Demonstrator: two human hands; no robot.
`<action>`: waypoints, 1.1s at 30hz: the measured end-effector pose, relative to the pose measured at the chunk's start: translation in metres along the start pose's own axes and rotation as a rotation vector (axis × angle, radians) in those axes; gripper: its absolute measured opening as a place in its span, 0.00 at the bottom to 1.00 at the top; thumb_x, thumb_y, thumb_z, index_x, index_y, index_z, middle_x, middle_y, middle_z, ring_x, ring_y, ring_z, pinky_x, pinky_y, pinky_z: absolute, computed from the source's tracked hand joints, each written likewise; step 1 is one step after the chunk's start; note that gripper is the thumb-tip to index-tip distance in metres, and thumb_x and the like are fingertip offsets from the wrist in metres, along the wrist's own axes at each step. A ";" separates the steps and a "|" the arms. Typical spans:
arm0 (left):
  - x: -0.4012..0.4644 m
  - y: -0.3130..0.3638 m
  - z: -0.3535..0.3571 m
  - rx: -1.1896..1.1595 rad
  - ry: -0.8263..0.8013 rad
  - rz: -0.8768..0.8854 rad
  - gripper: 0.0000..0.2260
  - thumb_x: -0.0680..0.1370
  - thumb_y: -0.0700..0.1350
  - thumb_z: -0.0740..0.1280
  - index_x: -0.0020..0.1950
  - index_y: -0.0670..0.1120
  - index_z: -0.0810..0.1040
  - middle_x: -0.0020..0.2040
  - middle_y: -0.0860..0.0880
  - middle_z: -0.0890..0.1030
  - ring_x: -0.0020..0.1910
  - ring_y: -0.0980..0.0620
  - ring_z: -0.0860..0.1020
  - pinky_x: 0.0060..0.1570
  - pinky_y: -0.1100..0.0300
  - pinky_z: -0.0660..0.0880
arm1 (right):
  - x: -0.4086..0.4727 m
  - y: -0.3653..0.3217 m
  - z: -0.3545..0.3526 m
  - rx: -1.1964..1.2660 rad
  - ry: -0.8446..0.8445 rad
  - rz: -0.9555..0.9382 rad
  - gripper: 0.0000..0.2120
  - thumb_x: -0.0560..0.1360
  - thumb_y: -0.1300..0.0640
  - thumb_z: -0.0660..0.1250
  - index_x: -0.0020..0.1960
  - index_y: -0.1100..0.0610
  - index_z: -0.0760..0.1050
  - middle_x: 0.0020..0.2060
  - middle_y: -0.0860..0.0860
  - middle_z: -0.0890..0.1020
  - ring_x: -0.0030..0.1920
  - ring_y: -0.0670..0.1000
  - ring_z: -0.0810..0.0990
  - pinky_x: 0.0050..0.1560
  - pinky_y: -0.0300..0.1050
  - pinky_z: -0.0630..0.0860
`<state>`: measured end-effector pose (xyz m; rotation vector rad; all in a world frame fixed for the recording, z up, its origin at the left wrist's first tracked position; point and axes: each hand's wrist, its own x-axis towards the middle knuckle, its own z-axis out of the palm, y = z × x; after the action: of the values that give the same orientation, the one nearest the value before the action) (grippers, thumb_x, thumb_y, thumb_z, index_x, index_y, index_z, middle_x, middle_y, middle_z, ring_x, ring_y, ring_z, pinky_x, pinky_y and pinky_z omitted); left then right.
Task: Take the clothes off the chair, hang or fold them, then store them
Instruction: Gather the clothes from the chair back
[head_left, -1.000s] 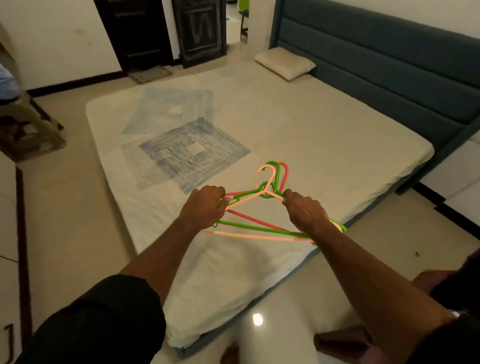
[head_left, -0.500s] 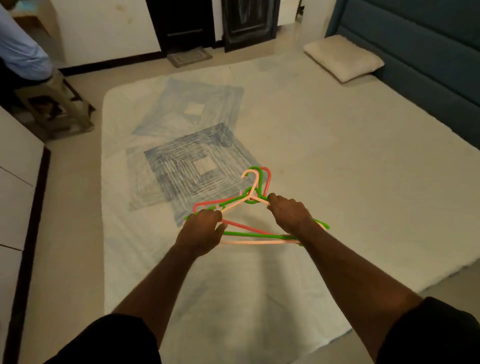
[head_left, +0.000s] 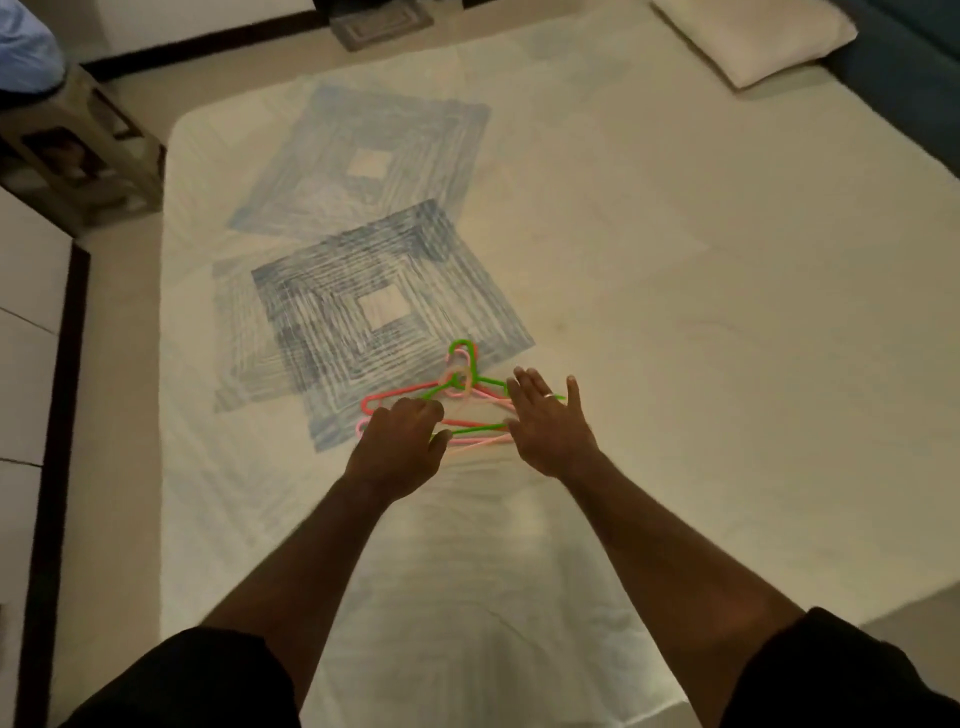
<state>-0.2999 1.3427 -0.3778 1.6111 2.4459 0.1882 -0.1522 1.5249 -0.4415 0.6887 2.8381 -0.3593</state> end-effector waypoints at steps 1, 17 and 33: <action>0.005 0.009 0.002 0.005 0.006 0.031 0.19 0.76 0.55 0.56 0.50 0.44 0.80 0.46 0.43 0.83 0.47 0.39 0.82 0.42 0.44 0.79 | -0.010 0.006 0.002 0.002 0.017 0.005 0.29 0.85 0.48 0.54 0.82 0.57 0.54 0.83 0.53 0.53 0.82 0.51 0.51 0.76 0.70 0.45; -0.024 0.279 0.067 -0.042 -0.074 0.738 0.21 0.79 0.51 0.61 0.67 0.40 0.77 0.68 0.41 0.79 0.64 0.41 0.79 0.52 0.45 0.80 | -0.319 0.101 -0.006 0.095 0.100 0.633 0.29 0.86 0.48 0.48 0.84 0.55 0.44 0.83 0.50 0.42 0.82 0.49 0.41 0.78 0.67 0.41; -0.311 0.526 0.096 -0.215 -0.283 1.478 0.25 0.77 0.54 0.58 0.67 0.41 0.79 0.68 0.42 0.79 0.64 0.44 0.80 0.53 0.48 0.81 | -0.777 -0.054 0.061 0.083 0.244 1.579 0.32 0.81 0.44 0.45 0.83 0.54 0.55 0.82 0.50 0.57 0.82 0.50 0.54 0.74 0.71 0.56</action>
<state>0.3112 1.2647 -0.3242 2.6657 0.6051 0.3536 0.5078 1.1327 -0.2968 2.6285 1.5623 -0.0753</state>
